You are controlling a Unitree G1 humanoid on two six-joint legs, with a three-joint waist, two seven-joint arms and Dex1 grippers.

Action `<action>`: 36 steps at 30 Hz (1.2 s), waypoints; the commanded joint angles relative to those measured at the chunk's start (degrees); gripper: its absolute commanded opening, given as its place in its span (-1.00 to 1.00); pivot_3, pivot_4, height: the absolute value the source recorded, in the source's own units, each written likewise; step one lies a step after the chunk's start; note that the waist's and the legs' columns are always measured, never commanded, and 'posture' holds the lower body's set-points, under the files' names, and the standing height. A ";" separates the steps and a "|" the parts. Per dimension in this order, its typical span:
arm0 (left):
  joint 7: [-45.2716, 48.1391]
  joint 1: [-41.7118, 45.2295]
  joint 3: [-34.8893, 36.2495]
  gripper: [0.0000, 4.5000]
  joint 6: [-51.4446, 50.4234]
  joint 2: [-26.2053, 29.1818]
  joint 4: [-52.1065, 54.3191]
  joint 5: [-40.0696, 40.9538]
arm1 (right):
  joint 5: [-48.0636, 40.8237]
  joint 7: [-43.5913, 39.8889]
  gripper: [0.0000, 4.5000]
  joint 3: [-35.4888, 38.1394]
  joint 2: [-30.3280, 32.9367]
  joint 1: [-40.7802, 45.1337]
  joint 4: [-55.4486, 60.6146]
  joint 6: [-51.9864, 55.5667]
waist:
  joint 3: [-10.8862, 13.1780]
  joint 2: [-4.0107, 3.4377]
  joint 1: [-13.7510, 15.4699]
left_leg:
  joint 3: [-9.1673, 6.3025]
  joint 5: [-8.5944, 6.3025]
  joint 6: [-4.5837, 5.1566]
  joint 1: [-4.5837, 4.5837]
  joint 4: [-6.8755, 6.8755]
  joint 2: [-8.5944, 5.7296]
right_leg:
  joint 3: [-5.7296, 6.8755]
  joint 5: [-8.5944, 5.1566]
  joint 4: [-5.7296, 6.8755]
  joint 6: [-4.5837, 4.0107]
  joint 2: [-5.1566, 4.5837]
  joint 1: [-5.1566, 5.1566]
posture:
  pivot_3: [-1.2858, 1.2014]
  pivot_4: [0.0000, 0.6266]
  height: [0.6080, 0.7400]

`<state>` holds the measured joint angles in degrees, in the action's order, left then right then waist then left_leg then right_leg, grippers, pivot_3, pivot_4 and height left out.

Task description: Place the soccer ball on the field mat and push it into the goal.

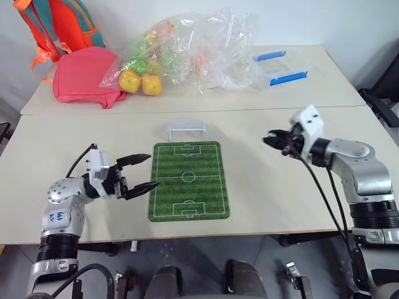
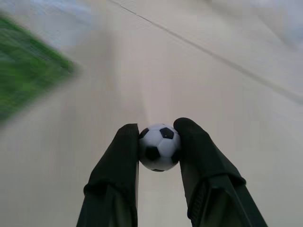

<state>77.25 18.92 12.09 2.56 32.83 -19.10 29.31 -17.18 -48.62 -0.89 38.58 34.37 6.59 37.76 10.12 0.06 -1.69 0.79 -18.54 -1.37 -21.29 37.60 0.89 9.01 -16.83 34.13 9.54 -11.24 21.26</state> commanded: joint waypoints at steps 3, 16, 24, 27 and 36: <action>5.36 -1.27 0.26 1.00 4.31 4.30 -4.46 -1.96 | -4.73 -2.32 -0.63 -7.95 -0.86 0.09 16.50 7.38 | 0.03 0.06 0.38 | -0.01 -0.01 0.01 -0.06 0.08 -0.04 | 0.00 0.01 -0.01 0.00 -0.02 -0.01 | 0.03 -0.52 1.00; 14.50 -5.69 -0.45 1.00 8.53 9.57 -7.80 -1.31 | 3.54 -5.53 -0.63 -30.79 -8.30 1.54 13.83 -0.84 | 0.02 0.11 0.07 | 0.06 -0.05 0.03 -0.12 0.20 -0.03 | -0.10 0.02 0.21 0.00 -0.03 0.18 | 0.03 -0.52 1.00; 12.33 -5.45 -0.35 1.00 8.84 8.95 -6.56 -0.36 | 7.07 -7.70 -0.63 -33.54 -14.10 3.82 4.08 -5.87 | 0.02 0.11 0.00 | 0.06 -0.04 0.03 -0.13 0.35 -0.02 | -0.11 0.02 0.39 -0.02 -0.03 0.20 | 0.03 -0.52 1.00; 12.05 -5.32 -0.26 1.00 8.83 9.08 -6.50 -0.21 | 7.44 -9.22 -0.63 -33.53 -14.18 3.82 3.30 -6.92 | 0.02 0.11 0.10 | 0.06 -0.04 0.03 -0.13 0.36 -0.02 | -0.12 0.02 0.40 -0.02 -0.03 0.20 | 0.03 -0.52 1.00; 10.60 -4.95 -0.23 1.00 8.39 8.49 -5.69 -0.09 | 8.39 -12.37 -0.63 -33.56 -14.29 2.59 1.23 -8.71 | 0.02 0.11 -0.01 | 0.06 -0.04 0.03 -0.12 0.36 -0.01 | -0.12 0.02 0.42 -0.02 -0.03 0.20 | 0.03 -0.52 1.00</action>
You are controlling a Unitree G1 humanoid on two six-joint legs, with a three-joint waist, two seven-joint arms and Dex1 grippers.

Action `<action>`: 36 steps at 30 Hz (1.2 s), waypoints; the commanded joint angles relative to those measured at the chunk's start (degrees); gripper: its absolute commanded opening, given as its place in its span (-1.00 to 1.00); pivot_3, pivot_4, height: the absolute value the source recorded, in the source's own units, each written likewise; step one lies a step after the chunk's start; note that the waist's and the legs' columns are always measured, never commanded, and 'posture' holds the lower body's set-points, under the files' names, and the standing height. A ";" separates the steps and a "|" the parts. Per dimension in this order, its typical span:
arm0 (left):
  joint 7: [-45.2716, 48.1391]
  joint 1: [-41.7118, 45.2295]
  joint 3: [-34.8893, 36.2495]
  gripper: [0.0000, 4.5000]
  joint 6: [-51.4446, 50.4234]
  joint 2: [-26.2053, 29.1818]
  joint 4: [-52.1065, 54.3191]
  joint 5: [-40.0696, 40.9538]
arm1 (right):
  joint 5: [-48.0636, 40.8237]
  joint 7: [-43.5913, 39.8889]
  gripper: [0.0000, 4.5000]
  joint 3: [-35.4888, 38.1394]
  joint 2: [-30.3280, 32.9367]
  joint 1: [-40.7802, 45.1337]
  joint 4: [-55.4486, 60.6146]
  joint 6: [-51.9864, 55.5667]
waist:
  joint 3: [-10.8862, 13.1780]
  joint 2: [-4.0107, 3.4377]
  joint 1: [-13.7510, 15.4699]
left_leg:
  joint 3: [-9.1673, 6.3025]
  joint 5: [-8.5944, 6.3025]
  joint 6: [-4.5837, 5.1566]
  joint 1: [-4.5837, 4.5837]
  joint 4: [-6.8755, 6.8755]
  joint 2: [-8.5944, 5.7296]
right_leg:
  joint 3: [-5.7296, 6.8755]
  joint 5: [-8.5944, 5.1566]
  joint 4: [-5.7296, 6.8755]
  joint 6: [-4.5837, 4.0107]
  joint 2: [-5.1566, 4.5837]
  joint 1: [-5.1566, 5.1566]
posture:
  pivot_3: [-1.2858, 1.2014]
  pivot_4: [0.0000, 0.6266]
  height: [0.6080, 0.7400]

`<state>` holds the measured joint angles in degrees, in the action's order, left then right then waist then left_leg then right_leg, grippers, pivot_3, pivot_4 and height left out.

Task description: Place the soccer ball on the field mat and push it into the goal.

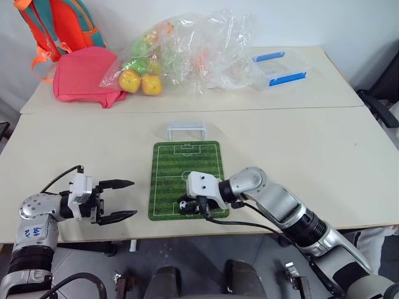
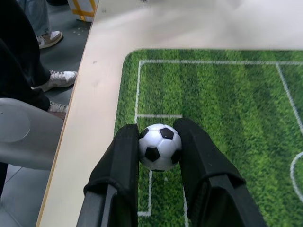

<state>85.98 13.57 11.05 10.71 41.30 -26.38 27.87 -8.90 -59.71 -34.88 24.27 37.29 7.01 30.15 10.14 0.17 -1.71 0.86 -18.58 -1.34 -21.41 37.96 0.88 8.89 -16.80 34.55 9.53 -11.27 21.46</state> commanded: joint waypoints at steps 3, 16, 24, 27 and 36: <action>1.61 0.63 0.77 1.00 0.14 -0.15 1.62 1.25 | 0.47 -1.98 -0.63 0.43 0.20 -0.64 0.46 -1.52 | 0.00 0.00 0.02 | 0.00 0.00 0.00 0.00 0.00 0.00 | 0.00 0.00 0.01 0.00 0.00 0.00 | 0.03 -0.52 1.00; 0.55 2.03 0.97 1.00 -0.14 -0.98 1.03 0.90 | -0.53 -2.63 0.09 3.05 0.80 -1.59 4.78 -0.25 | 0.00 0.00 0.04 | 0.01 0.00 -0.01 0.01 0.04 0.00 | -0.02 0.00 0.05 -0.01 0.00 0.00 | 0.03 -0.52 1.00; 0.67 3.09 0.82 1.00 -0.17 -1.49 0.32 0.85 | -4.82 -3.47 0.01 7.70 1.27 1.57 12.75 3.87 | 0.00 0.00 0.08 | 0.01 0.00 -0.01 0.01 0.04 0.01 | -0.03 0.00 0.06 -0.01 0.00 0.01 | 0.03 -0.52 1.00; 1.77 3.38 0.76 1.00 -0.38 -1.84 0.29 1.36 | -8.87 -5.79 -0.32 8.72 2.64 0.03 16.96 5.46 | 0.00 0.00 0.13 | 0.00 0.00 -0.01 0.01 0.04 0.01 | -0.03 0.00 0.07 -0.01 0.00 0.01 | 0.03 -0.52 1.00; 2.46 4.26 0.88 1.00 -0.05 -2.14 -0.07 1.73 | -5.16 -4.81 -0.98 4.37 4.48 -3.35 14.67 4.03 | 0.00 0.01 0.14 | 0.02 -0.01 -0.02 0.01 0.06 0.00 | -0.04 0.00 0.08 -0.01 0.00 0.01 | 0.03 -0.52 1.00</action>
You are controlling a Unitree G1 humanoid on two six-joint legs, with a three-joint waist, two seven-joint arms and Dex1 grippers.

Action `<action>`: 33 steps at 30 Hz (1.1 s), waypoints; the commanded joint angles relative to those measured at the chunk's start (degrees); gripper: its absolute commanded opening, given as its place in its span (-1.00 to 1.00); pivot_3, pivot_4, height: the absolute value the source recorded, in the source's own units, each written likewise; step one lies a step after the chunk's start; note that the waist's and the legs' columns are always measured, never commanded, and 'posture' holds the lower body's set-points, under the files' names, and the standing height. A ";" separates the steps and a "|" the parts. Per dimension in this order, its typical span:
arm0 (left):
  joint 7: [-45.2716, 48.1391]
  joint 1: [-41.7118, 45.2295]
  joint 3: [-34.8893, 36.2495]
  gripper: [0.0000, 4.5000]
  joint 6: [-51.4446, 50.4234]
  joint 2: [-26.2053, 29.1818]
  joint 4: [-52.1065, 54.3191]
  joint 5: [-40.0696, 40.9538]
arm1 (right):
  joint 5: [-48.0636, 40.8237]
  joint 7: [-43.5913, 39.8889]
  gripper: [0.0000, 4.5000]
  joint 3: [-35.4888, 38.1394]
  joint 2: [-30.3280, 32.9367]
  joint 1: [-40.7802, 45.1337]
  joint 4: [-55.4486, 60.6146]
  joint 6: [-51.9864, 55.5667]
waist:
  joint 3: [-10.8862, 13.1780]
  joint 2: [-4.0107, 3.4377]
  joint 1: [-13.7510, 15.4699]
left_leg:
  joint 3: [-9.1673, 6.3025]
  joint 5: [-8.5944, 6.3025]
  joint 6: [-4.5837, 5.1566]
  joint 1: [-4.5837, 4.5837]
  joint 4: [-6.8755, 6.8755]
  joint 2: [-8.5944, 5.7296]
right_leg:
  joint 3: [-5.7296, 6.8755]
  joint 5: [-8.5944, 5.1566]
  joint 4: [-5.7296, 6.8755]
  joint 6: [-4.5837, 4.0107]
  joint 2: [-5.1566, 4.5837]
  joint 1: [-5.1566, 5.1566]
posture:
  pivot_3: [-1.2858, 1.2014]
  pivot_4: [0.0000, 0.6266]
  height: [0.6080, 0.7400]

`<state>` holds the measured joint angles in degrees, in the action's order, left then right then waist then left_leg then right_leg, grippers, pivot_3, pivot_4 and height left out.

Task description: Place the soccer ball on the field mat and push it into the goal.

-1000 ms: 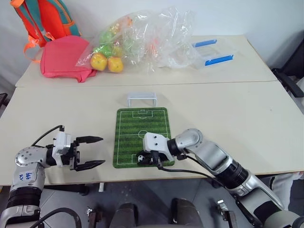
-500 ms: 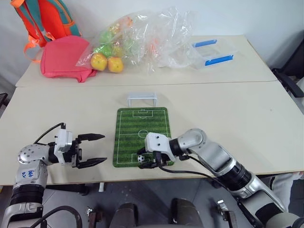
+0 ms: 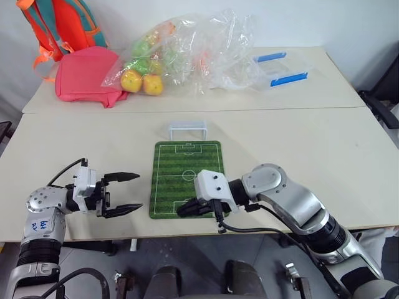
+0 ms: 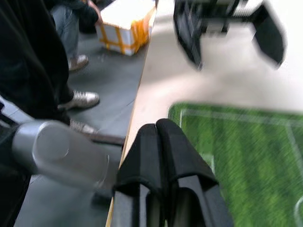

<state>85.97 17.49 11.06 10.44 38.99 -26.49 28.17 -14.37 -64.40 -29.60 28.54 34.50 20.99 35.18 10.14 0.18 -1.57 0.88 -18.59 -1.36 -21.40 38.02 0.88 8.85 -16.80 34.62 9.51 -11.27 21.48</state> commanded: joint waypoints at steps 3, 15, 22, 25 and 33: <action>2.55 -0.02 0.85 1.00 0.11 0.39 0.23 1.38 | -0.77 0.95 -0.98 -1.09 -1.60 -1.37 0.26 0.78 | 0.00 0.00 -0.12 | 0.00 0.00 0.00 0.00 -0.02 0.01 | 0.00 0.00 0.00 0.00 0.01 0.02 | 0.03 -0.52 1.00; 2.47 -0.23 0.85 1.00 -0.53 0.84 0.46 1.39 | 1.83 3.87 -0.98 -2.36 -5.96 -0.82 -9.70 0.31 | 0.00 0.00 -0.04 | 0.01 0.00 0.00 0.01 0.00 0.01 | 0.00 0.00 0.02 -0.01 0.01 0.00 | 0.03 -0.52 1.00; 2.13 2.06 0.43 1.00 -0.09 0.34 -1.21 0.86 | 2.88 11.42 -0.98 7.74 -8.69 5.90 -17.95 -2.29 | 0.00 0.00 -0.11 | 0.01 0.01 -0.01 0.02 0.03 0.01 | -0.02 0.00 0.06 -0.02 0.00 0.01 | 0.03 -0.52 1.00; 1.87 3.49 0.29 1.00 0.67 0.10 -2.91 0.29 | 1.12 14.51 -0.98 14.35 -8.54 8.87 -17.45 -0.40 | 0.00 0.00 0.00 | 0.00 0.01 -0.02 0.02 0.02 0.02 | -0.01 0.00 0.07 -0.02 0.01 0.02 | 0.03 -0.52 1.00; -0.75 6.16 0.30 1.00 -0.20 -1.17 -5.21 -0.29 | -4.26 15.84 -0.98 24.62 -4.45 8.98 -9.72 4.52 | 0.00 0.00 -0.07 | 0.02 0.01 -0.01 0.01 -0.08 0.01 | 0.02 0.00 0.02 -0.02 0.01 0.06 | 0.03 -0.52 1.00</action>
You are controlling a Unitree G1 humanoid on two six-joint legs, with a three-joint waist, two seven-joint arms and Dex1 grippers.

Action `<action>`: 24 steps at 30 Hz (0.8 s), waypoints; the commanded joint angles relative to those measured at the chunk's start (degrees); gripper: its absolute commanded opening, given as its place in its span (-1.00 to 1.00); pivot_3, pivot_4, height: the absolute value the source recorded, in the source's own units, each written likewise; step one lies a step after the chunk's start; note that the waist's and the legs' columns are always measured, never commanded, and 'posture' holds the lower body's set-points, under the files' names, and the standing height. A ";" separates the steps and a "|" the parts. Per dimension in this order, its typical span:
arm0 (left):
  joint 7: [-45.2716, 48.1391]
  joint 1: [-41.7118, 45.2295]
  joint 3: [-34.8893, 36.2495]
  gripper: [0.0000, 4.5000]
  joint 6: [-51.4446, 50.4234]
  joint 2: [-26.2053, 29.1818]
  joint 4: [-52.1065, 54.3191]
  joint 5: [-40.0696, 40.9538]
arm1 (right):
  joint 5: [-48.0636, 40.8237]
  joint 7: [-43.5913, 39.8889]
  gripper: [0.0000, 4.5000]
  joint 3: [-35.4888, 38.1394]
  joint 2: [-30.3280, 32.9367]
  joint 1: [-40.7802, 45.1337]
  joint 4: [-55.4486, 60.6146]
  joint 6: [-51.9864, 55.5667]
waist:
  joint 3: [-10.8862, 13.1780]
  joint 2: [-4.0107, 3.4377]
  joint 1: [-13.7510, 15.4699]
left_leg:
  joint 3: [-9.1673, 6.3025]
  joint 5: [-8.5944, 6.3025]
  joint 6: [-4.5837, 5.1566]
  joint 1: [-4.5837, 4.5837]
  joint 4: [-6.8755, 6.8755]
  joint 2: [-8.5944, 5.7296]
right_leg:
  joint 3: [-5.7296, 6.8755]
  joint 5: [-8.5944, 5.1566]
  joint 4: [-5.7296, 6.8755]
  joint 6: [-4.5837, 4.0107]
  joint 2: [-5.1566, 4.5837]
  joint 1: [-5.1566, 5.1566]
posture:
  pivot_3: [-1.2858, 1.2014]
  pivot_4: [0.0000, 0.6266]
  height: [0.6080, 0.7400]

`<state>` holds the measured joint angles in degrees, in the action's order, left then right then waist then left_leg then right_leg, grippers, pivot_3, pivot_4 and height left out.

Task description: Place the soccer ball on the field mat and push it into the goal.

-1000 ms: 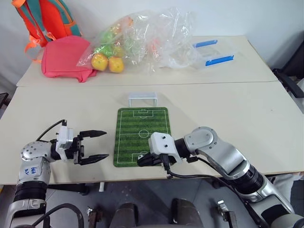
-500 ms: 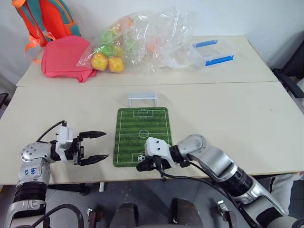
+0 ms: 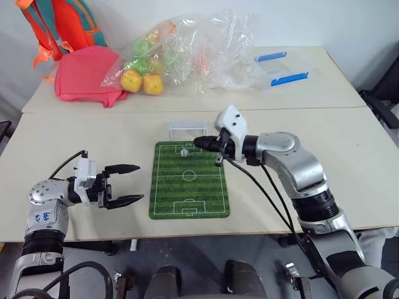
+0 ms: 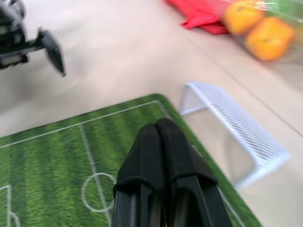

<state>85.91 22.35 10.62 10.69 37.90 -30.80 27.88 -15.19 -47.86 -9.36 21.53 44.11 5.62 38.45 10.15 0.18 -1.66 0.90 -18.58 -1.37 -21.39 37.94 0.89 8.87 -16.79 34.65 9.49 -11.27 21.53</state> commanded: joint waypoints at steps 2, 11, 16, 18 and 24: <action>-2.98 2.76 0.98 1.00 -1.17 -0.09 -2.44 -0.87 | -5.13 -2.29 -0.98 6.50 5.60 -3.27 7.57 1.77 | 0.00 0.02 0.17 | 0.01 0.00 0.00 0.00 0.00 0.00 | 0.00 0.00 -0.01 0.00 0.00 -0.01 | 0.03 -0.52 1.00; -13.43 7.37 4.25 1.00 -4.52 -0.28 -6.96 -1.68 | -8.27 -16.12 -0.81 15.64 22.57 -25.97 3.49 -9.60 | 0.07 0.14 0.87 | 0.09 -0.04 0.07 -0.03 -0.03 -0.03 | -0.01 0.00 -0.16 0.00 -0.02 -0.04 | 0.03 -0.52 1.00; -14.96 7.32 6.11 1.00 -2.27 -0.27 -6.70 -1.23 | -9.82 -19.45 -0.11 21.33 22.56 -29.35 -3.73 -19.80 | 0.09 0.17 -0.09 | 0.32 -0.04 0.07 0.12 0.03 0.00 | -0.17 0.03 -0.12 -0.01 -0.02 -0.07 | 0.03 -0.52 1.00; -13.97 6.29 6.54 1.00 -2.61 0.15 -5.86 -0.70 | -10.77 -21.61 0.19 23.15 22.74 -30.11 -6.40 -22.96 | 0.09 0.17 -0.03 | 0.35 -0.04 0.07 0.19 0.02 0.02 | -0.21 0.04 -0.10 -0.01 -0.01 -0.08 | 0.03 -0.52 1.00; -12.45 4.16 7.97 1.00 -3.10 1.17 -5.29 -0.02 | -11.29 -27.06 0.98 24.19 23.68 -30.18 -13.92 -29.01 | 0.10 0.20 0.22 | 0.35 -0.04 0.07 0.17 0.04 0.03 | -0.20 0.04 -0.10 -0.02 -0.01 -0.07 | 0.03 -0.52 1.00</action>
<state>72.97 26.53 17.11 7.53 37.63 -38.27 26.72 -24.76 -73.50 12.87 44.56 13.29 -7.86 11.35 10.25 0.37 -1.44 1.25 -18.62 -1.30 -21.22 37.98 0.92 8.66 -16.75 34.55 9.48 -11.28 21.46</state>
